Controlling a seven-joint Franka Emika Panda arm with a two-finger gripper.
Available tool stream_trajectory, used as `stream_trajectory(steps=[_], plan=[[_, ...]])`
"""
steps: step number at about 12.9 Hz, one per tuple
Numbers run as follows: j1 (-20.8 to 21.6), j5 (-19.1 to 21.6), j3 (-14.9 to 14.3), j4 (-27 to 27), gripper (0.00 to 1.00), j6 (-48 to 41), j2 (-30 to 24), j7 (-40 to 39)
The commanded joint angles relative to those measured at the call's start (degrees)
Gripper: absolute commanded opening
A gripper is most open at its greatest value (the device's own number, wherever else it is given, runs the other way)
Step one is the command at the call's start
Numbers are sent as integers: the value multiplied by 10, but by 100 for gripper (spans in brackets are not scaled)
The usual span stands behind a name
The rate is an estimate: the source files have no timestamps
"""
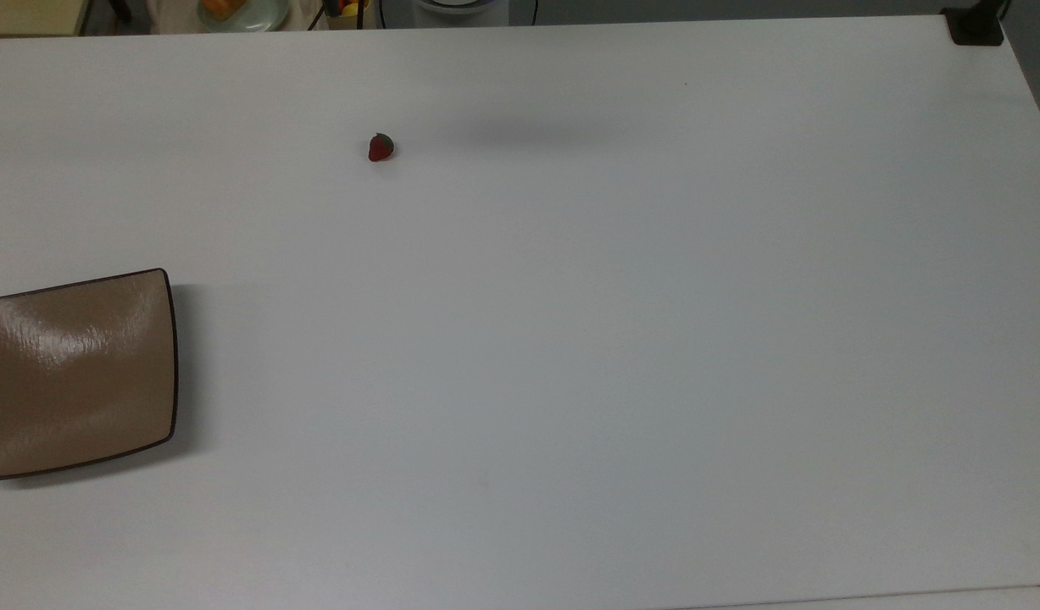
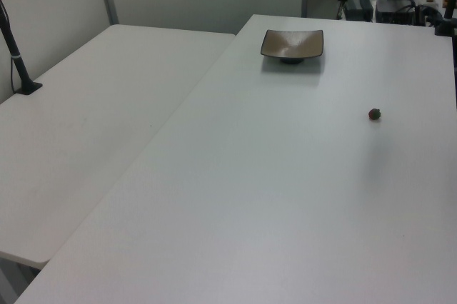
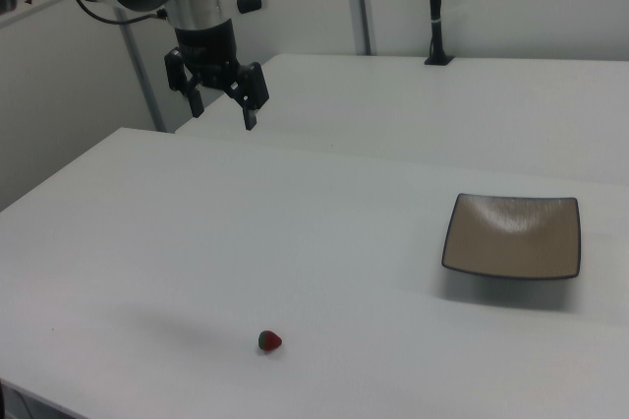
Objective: Strawberries on a ceramic plate
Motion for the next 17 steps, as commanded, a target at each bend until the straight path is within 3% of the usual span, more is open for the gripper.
stream_trajectory(steps=[1,7,9,12,17], plan=[[8,-10,4,-28,100,29,-12,8],[7,-10,4,-30,100,30,-11,3],[6,-30,4,-38,100,33,-9,-9],[4,-72,4,-61,100,39,-6,-91],[-35,-72,4,-104,100,44,-5,-245]])
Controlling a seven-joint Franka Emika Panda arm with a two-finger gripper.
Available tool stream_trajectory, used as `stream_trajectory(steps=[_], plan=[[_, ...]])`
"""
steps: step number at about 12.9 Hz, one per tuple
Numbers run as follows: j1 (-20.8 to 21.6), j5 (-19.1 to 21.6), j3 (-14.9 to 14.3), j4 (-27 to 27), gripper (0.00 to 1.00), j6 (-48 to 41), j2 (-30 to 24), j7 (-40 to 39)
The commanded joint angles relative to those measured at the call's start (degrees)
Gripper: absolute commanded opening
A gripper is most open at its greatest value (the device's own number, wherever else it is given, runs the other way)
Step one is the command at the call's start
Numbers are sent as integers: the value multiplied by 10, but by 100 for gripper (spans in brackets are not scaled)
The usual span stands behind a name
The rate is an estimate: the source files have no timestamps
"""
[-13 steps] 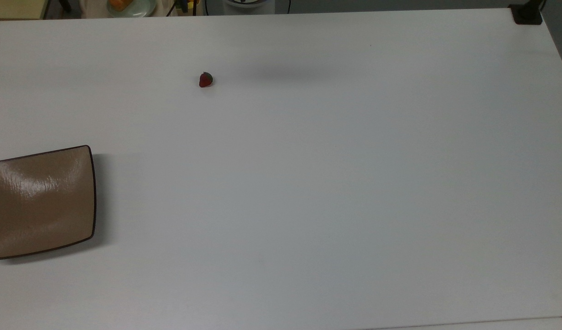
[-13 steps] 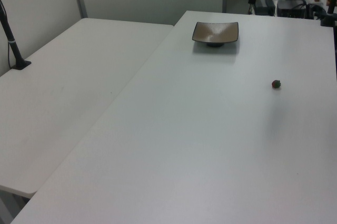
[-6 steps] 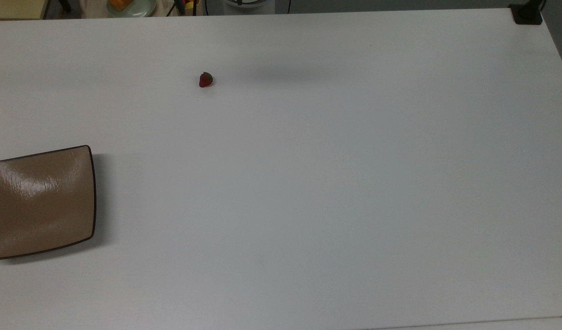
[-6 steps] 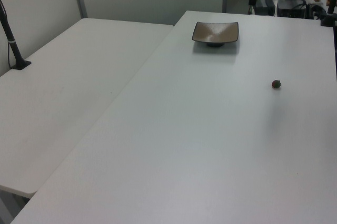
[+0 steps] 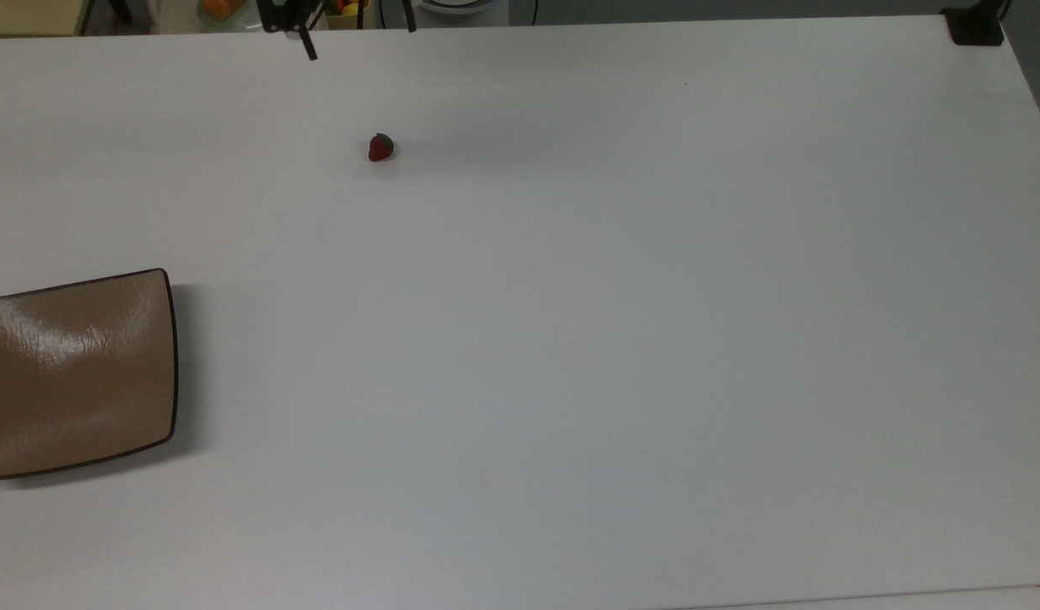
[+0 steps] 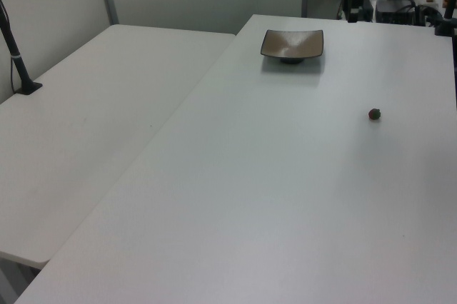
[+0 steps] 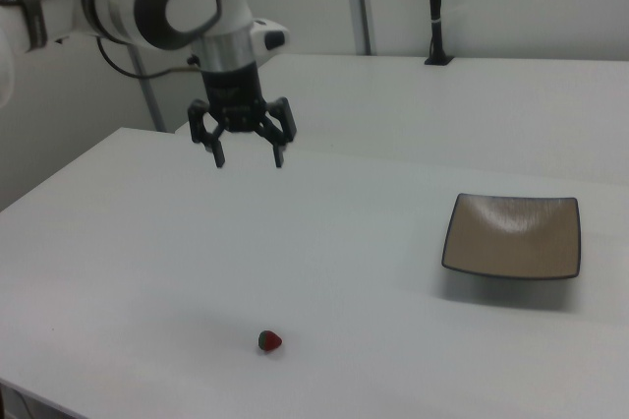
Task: Strawberries on a ceramic plate
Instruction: 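Move the open gripper over the red strawberry and lower it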
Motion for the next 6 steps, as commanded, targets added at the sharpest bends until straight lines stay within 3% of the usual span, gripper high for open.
stream_trajectory(steps=[1,6], plan=[[-30,-9,0,-54,100,18,-12,-111],[-44,-21,0,-119,100,28,-15,-121]])
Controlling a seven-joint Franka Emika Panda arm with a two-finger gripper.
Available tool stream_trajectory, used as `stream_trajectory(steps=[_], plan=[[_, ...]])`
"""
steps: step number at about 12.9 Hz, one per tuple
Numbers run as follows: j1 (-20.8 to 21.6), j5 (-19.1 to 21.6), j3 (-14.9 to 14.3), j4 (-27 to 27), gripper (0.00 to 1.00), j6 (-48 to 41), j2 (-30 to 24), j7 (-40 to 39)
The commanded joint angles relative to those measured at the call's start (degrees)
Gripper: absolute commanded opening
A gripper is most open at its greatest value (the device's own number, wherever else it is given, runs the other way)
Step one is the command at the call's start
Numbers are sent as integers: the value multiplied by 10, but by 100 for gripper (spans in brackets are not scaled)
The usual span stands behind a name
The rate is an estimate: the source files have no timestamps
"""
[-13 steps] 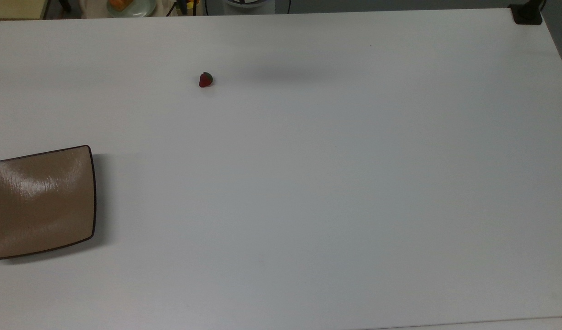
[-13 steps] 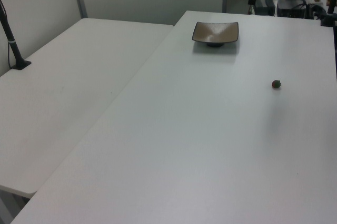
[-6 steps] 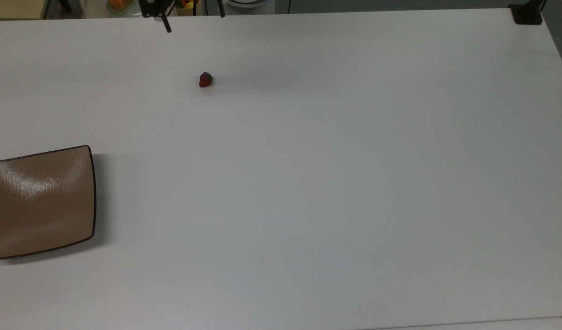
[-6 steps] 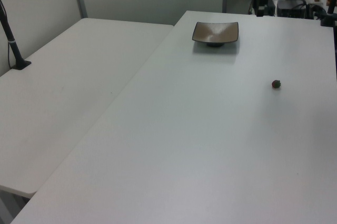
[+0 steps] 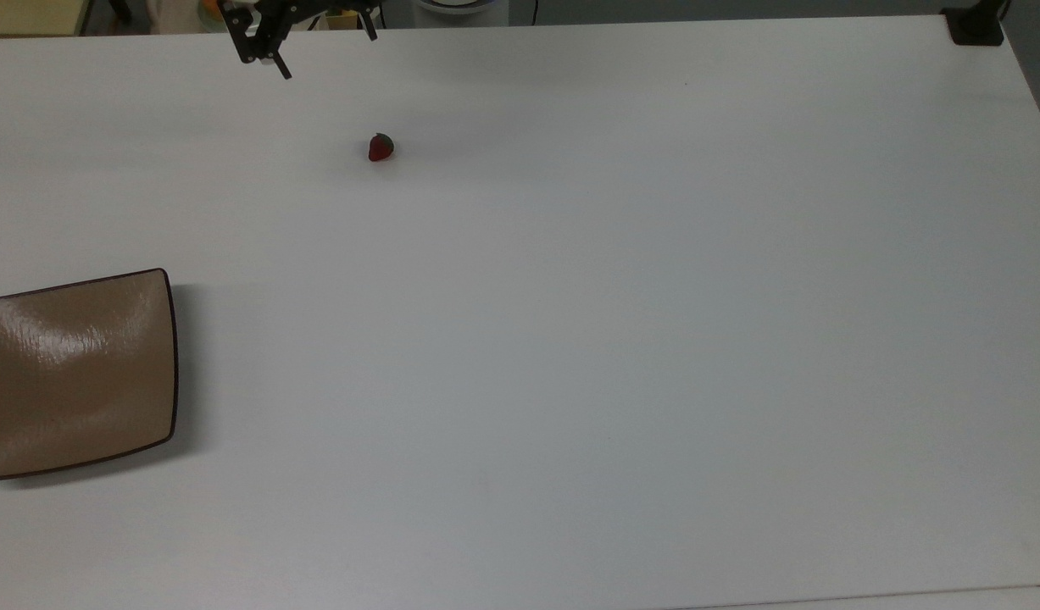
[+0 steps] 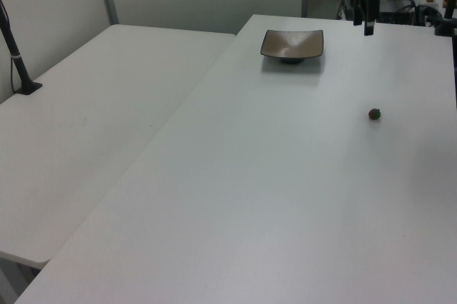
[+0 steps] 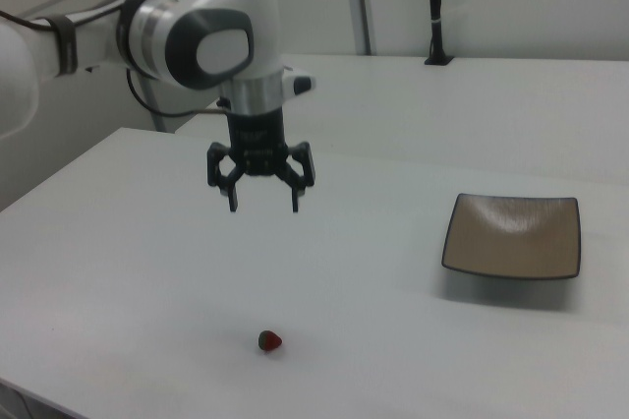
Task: Strawberries on a ceramic plate
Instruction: 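Move the open gripper over the red strawberry and lower it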
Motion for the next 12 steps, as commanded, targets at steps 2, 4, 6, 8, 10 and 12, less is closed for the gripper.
stream_trajectory(steps=[2,4,6,8,10,12], plan=[[1,-47,1,-76,100,33,-15,-11],[1,-51,1,-127,100,82,-16,-11],[1,-51,1,-162,100,117,-15,-11],[1,-55,1,-193,100,139,-15,-11],[1,-73,1,-230,100,182,-15,-11],[1,-75,1,-252,100,216,-12,-11]])
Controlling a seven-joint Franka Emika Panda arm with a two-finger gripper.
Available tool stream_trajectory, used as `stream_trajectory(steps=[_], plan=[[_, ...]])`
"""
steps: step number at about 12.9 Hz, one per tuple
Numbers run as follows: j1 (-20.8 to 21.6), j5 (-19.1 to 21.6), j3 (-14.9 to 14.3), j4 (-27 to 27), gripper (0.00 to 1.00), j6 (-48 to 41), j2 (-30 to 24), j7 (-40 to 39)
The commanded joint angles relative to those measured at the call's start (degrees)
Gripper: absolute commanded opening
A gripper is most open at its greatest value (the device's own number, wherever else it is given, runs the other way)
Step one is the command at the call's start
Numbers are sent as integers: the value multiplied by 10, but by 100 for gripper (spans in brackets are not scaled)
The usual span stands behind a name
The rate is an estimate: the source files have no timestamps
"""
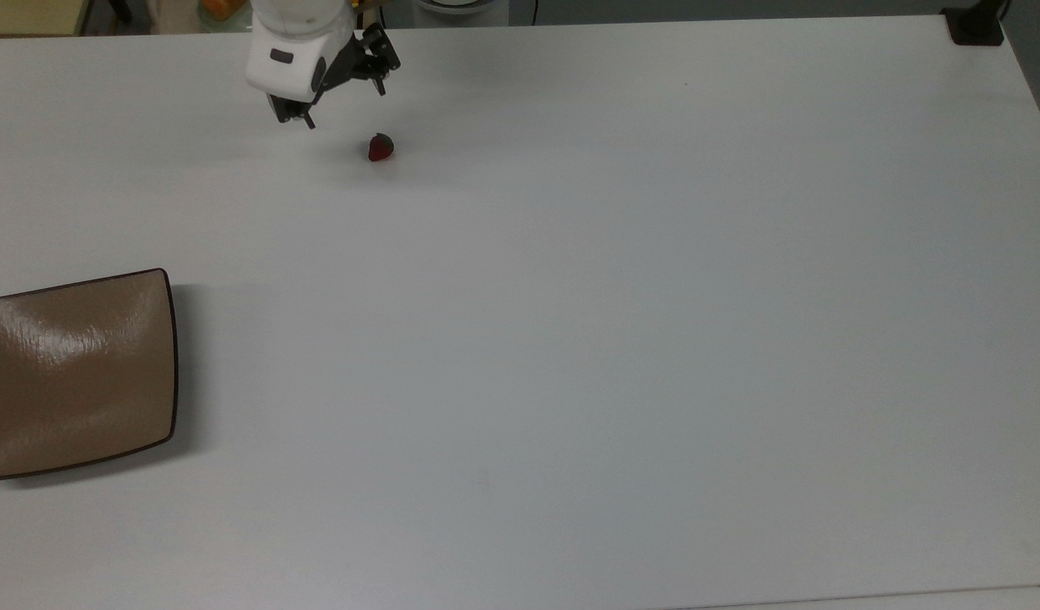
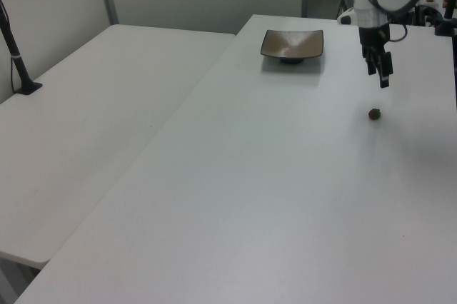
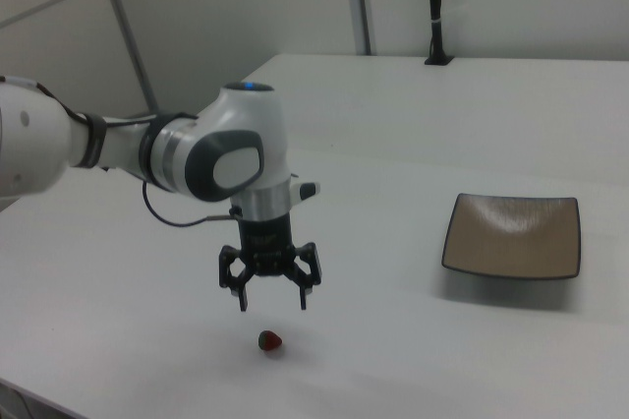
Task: Strawberries on a ceramic plate
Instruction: 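Move the open gripper over the red strawberry and lower it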
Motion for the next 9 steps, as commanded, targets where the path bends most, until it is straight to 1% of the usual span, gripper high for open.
stream_trajectory(steps=[1,5,9], plan=[[2,-12,0,-49,100,60,-10,-8],[5,-13,0,-60,100,91,6,-9],[8,-13,1,-84,100,134,17,-9]])
